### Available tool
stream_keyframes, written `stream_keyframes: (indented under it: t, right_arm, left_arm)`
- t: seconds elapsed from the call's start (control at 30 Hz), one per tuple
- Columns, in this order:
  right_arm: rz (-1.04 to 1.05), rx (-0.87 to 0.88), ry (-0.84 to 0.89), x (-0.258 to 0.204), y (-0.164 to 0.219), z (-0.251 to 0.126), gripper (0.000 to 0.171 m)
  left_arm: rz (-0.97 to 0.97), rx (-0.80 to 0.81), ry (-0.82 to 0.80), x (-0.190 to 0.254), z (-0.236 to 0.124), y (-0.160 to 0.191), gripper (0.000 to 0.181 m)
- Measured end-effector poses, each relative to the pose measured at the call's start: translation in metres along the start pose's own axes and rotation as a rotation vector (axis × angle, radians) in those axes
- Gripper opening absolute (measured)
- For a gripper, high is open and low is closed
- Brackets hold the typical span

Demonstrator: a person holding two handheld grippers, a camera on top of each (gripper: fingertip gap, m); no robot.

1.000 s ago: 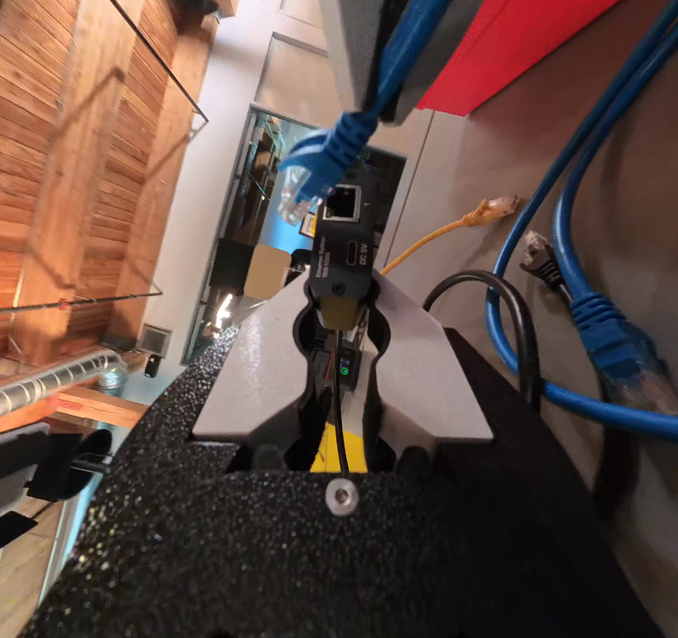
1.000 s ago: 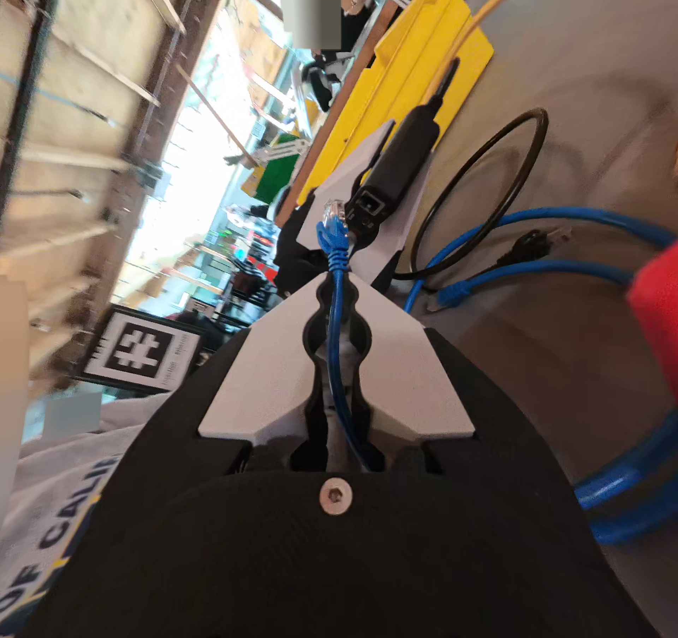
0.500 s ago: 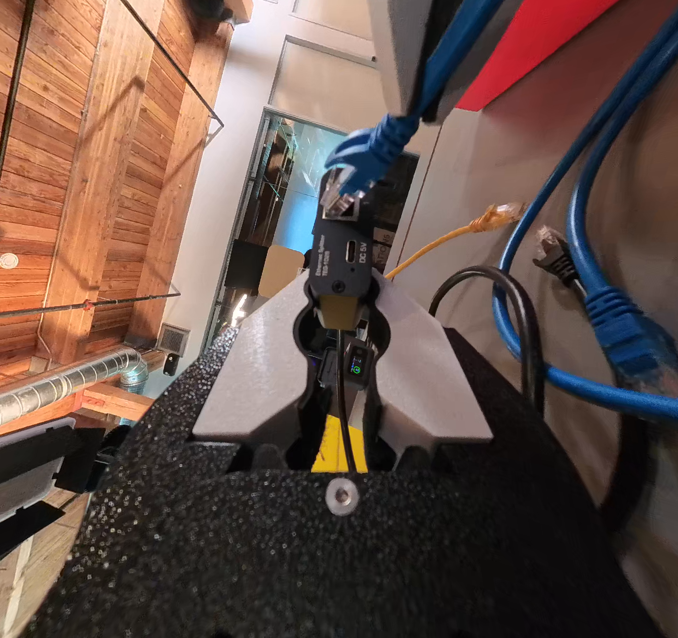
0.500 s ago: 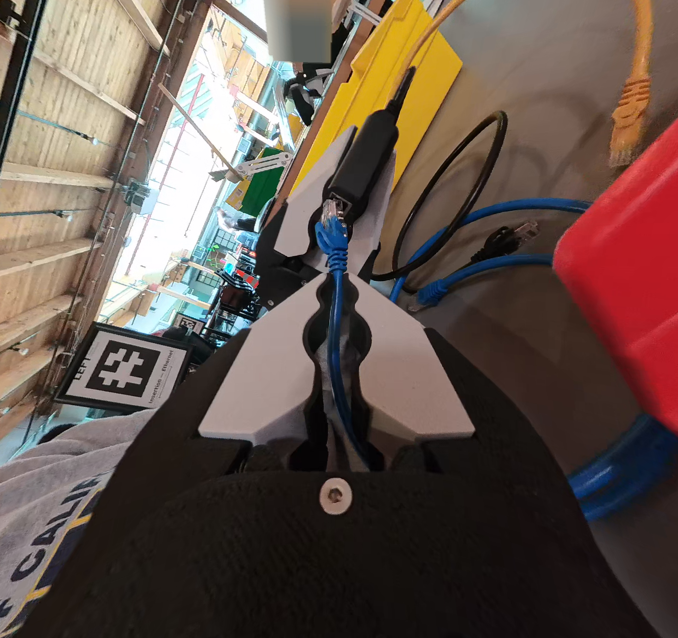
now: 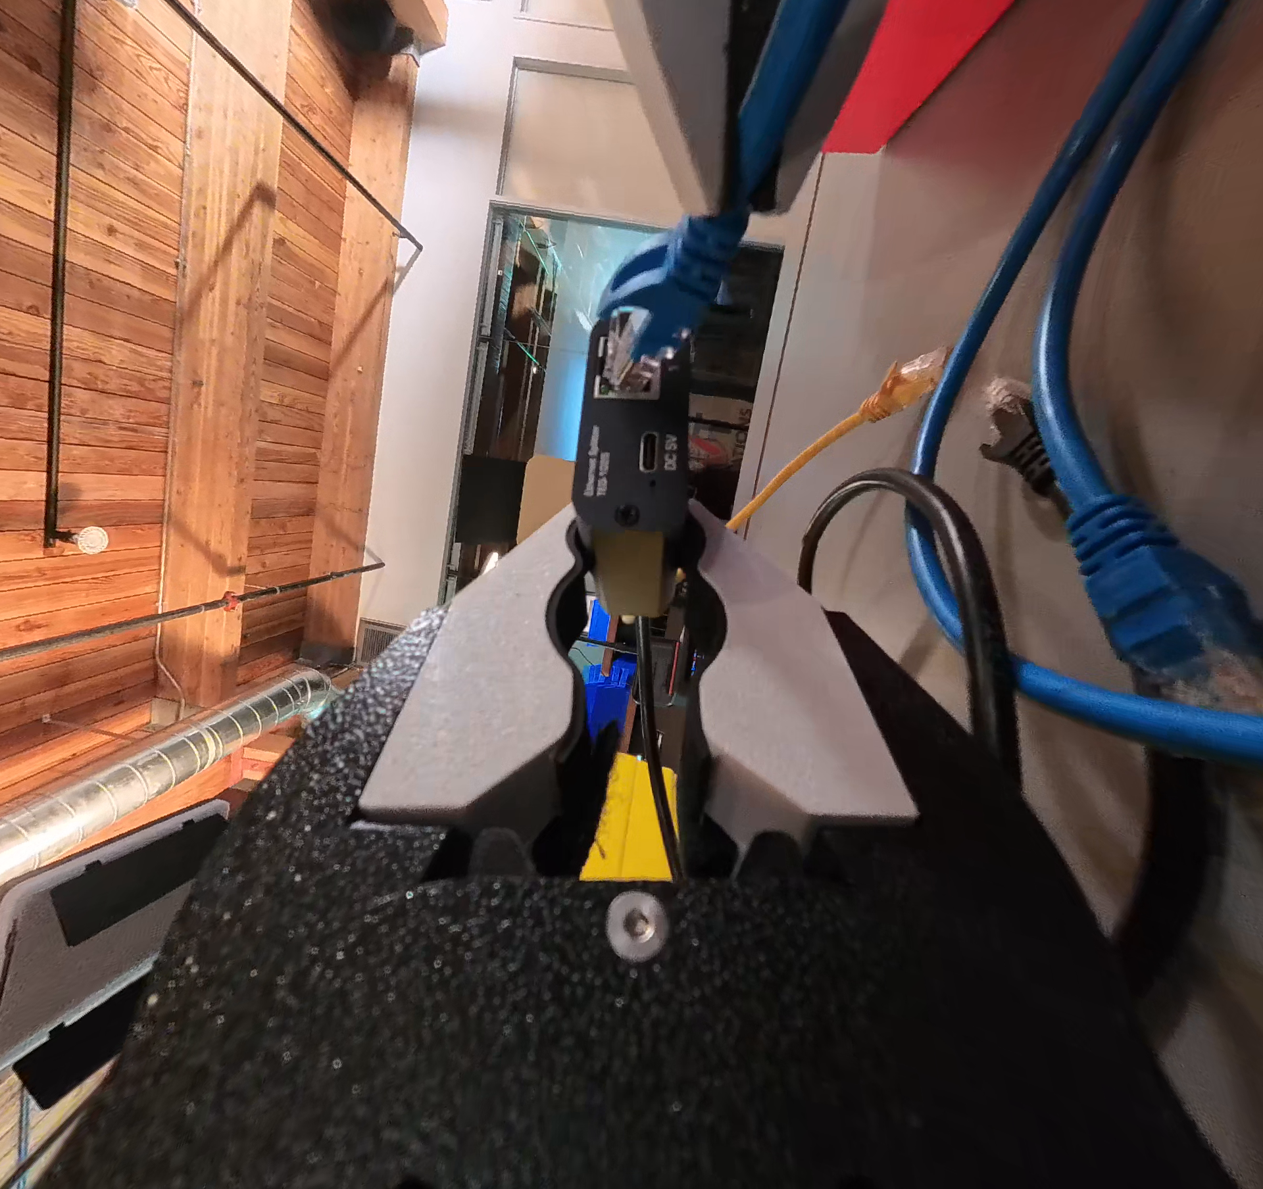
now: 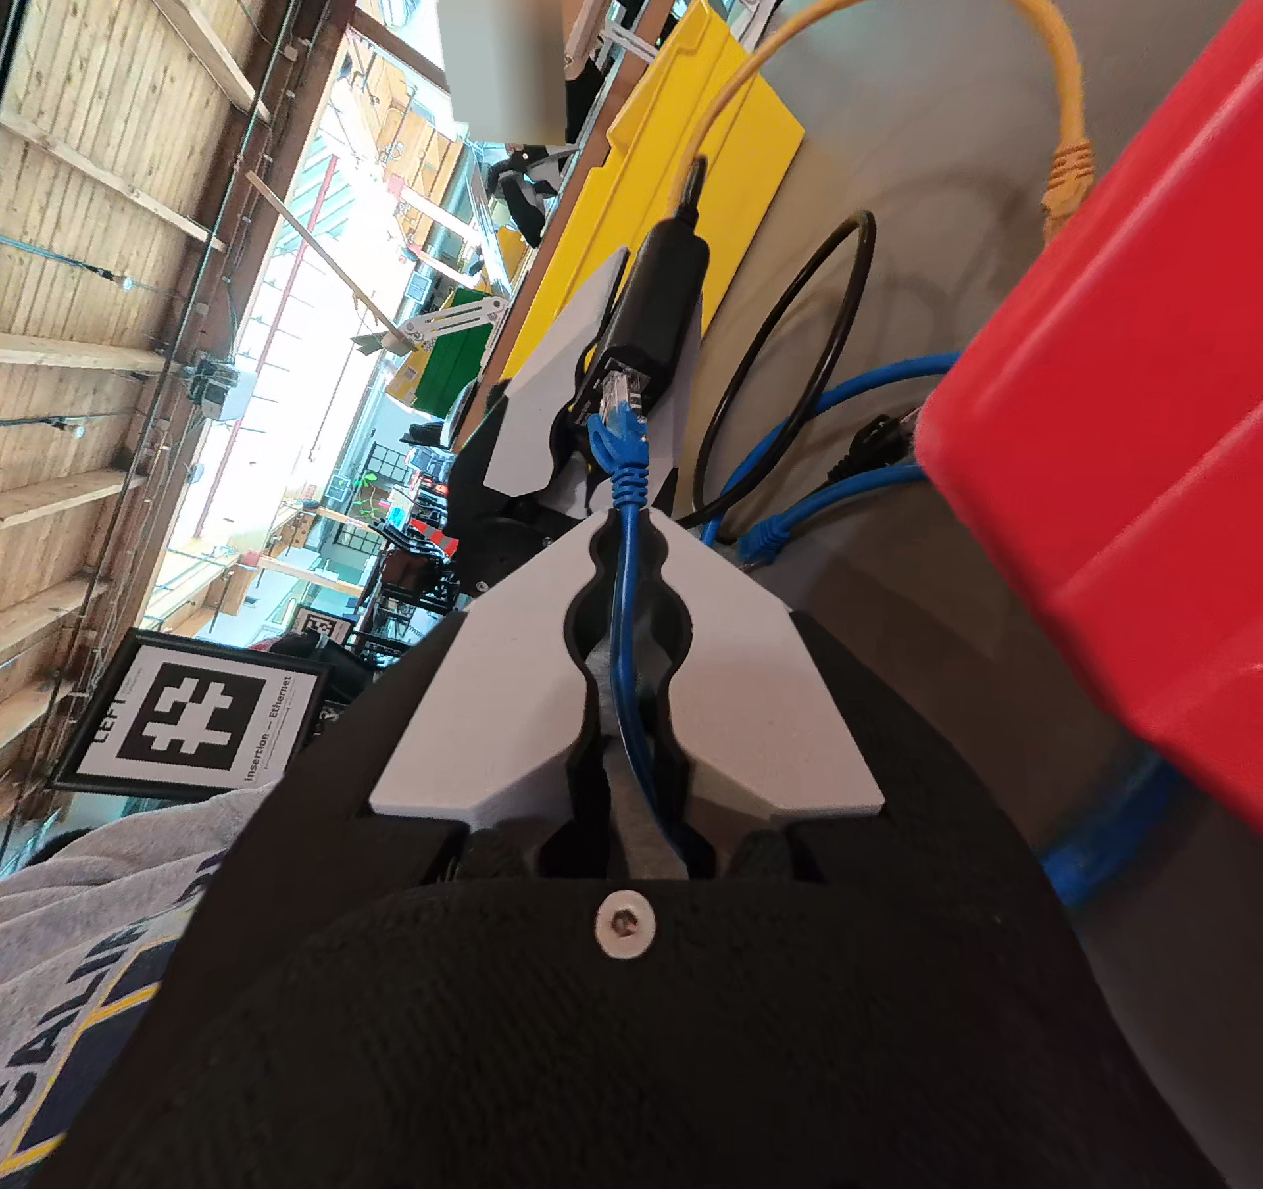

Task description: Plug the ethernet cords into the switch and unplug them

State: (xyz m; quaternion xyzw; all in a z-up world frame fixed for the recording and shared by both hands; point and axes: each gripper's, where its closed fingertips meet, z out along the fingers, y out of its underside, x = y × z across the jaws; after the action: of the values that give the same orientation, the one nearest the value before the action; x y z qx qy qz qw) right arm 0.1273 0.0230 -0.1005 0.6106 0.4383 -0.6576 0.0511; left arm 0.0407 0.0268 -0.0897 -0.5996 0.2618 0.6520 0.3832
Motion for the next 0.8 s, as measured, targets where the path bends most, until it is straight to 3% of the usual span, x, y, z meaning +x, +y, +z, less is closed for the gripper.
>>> stream_keyframes:
  t: [0.47,0.8]
  right_arm:
    - [-0.028,-0.111,0.065,0.017,0.004,-0.014,0.002]
    - [-0.033,-0.156,0.053,0.016,0.008,-0.017,0.002]
  left_arm:
    - [0.214,0.036,-0.027,0.008,-0.002,-0.013,0.021]
    - [0.202,0.065,-0.018,0.01,-0.004,-0.017,0.021]
